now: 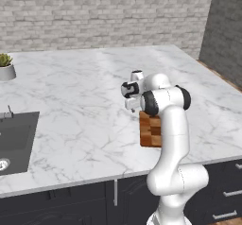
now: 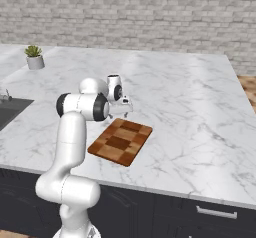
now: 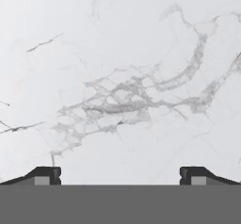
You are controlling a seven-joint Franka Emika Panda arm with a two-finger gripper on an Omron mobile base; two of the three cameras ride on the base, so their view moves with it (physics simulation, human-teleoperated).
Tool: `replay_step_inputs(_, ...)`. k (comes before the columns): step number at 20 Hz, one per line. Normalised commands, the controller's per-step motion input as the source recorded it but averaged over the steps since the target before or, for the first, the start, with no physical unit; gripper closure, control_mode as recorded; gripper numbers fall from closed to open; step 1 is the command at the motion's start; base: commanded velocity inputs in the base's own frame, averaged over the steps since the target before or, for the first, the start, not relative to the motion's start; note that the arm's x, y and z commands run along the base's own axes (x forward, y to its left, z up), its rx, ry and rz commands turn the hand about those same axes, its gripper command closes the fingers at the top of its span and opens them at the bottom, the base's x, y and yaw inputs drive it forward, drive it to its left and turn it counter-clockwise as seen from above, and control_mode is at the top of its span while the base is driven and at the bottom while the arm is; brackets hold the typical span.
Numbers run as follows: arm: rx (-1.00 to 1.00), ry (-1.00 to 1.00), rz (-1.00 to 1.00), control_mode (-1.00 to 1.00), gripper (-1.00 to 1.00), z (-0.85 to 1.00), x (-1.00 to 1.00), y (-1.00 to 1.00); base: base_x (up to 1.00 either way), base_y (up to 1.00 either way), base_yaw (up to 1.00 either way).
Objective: Move the cutting board and knife to the sink. Then move spray from the cabinet to the counter.
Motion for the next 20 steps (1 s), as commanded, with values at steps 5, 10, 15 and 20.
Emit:
replay_step_inputs(5,0.00,0.02,0.01,-1.00,-1.00,-0.07,0.00,0.00,0.00,0.00,0.00)
replay_step_inputs(10,0.00,0.00,0.00,-1.00,-1.00,-0.04,-0.16,-0.01,0.00,0.00,0.00)
replay_step_inputs(15,0.00,0.02,0.00,-1.00,-1.00,-0.18,-0.50,-0.08,0.00,0.00,0.00)
replay_step_inputs(20,0.00,0.05,0.00,-1.00,-1.00,-0.25,-0.58,-0.12,0.00,0.00,0.00)
